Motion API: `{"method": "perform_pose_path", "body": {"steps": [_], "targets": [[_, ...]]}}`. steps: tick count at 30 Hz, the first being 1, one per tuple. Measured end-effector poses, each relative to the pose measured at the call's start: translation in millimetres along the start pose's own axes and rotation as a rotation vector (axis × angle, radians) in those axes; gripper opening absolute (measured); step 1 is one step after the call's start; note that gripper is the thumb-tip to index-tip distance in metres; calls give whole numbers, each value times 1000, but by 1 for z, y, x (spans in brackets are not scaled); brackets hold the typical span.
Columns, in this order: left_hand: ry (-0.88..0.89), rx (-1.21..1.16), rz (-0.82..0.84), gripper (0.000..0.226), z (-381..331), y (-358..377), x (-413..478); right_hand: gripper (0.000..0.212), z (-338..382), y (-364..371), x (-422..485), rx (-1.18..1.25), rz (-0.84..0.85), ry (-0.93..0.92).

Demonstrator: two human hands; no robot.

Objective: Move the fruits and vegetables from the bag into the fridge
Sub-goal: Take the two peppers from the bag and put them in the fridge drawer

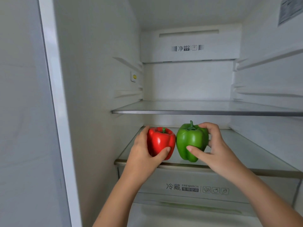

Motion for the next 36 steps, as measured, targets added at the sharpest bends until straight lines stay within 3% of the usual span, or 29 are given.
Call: {"method": "perform_pose_path", "body": {"steps": [8, 18, 36], "targets": [[-83, 39, -37, 77, 13, -10, 19, 70, -2, 25, 38, 5, 112, 87], [-173, 36, 12, 75, 26, -15, 41, 64, -4, 40, 65, 76, 240, 145], [-229, 61, 11, 78, 23, -17, 41, 87, -10, 44, 73, 32, 267, 279]]}}
Point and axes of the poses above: each hand's wrist, its own x-axis towards the middle knuckle, its own y-axis out of the palm, z = x × y, the point moved 4 cm from there along x, towards the middle knuckle, and after that the axes turned 1 degree about z, right-handed, at the moved point
